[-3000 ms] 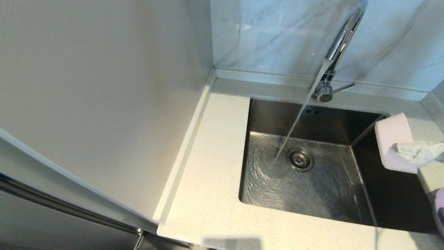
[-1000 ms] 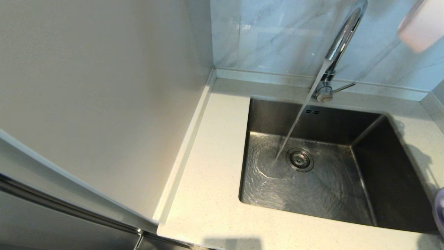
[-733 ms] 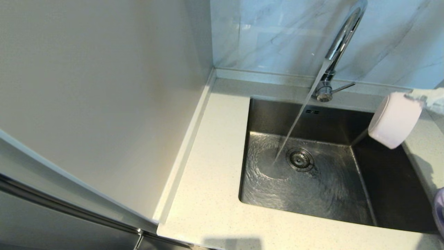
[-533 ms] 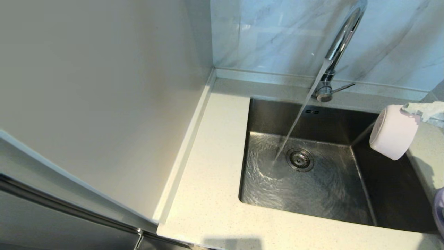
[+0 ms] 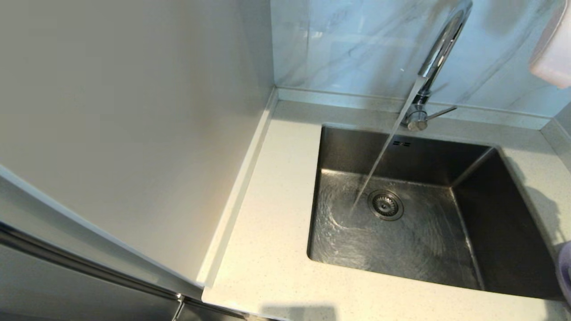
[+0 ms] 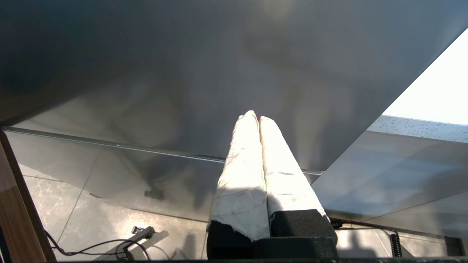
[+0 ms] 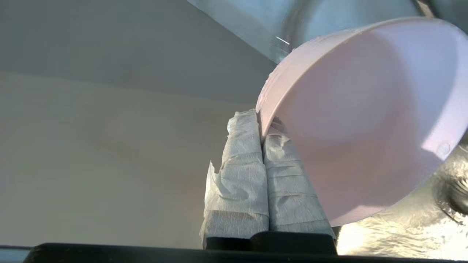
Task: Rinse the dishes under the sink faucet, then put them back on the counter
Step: Place the bowl on the table
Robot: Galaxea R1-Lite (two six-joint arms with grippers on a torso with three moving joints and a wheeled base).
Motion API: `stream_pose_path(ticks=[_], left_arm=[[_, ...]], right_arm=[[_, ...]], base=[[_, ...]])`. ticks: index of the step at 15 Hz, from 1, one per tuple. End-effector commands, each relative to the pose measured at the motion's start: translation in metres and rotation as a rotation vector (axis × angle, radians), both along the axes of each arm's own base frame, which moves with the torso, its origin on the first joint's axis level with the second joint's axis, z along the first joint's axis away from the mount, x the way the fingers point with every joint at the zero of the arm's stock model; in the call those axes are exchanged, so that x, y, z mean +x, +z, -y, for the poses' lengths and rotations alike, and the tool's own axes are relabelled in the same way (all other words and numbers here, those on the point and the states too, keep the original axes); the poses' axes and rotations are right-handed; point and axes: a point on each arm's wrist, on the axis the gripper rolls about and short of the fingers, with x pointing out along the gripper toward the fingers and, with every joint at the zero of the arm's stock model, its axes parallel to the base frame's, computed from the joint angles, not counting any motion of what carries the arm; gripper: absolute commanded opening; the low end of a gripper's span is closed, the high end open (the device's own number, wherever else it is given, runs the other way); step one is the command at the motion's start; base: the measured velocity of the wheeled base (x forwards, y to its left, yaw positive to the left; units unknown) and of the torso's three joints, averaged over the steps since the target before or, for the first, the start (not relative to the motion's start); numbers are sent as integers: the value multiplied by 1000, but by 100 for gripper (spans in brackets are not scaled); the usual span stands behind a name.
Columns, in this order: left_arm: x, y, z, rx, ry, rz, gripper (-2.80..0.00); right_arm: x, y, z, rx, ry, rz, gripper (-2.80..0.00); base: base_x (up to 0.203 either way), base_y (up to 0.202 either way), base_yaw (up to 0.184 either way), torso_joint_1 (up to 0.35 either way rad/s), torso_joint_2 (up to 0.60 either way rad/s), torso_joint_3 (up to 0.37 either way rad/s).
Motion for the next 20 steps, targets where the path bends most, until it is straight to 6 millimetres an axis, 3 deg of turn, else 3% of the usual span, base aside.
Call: stream_pose_path(ticks=[1, 3, 5, 6, 8, 10, 12, 14, 18, 20], left_arm=[[0, 0, 0, 0, 0, 0, -280], [0, 0, 0, 0, 0, 0, -280], [0, 0, 0, 0, 0, 0, -280], [0, 0, 0, 0, 0, 0, -280], [0, 0, 0, 0, 0, 0, -280], [0, 0, 0, 0, 0, 0, -280], [0, 0, 0, 0, 0, 0, -280], [0, 0, 0, 0, 0, 0, -280], [0, 0, 0, 0, 0, 0, -280], [0, 0, 0, 0, 0, 0, -280]], right_arm=[[8, -43, 6, 61, -22, -146, -280], [10, -73, 9, 124, -42, -264, -280], [9, -125, 8, 70, -43, -371, -280], [8, -137, 8, 73, -44, -406, -280], [8, -129, 10, 97, -57, -411, -280], [5, -90, 10, 43, -68, -300, -280], [2, -76, 8, -126, -68, -186, -280], [0, -50, 7, -171, -76, -105, -280], [0, -72, 11, -180, -83, -179, -280], [-1, -81, 12, -289, -73, -162, -280]], base=[[0, 0, 0, 0, 0, 0], [0, 0, 0, 0, 0, 0], [0, 0, 0, 0, 0, 0], [0, 0, 0, 0, 0, 0], [0, 0, 0, 0, 0, 0], [0, 0, 0, 0, 0, 0], [0, 0, 0, 0, 0, 0], [0, 0, 0, 0, 0, 0], [0, 0, 0, 0, 0, 0], [0, 0, 0, 0, 0, 0]])
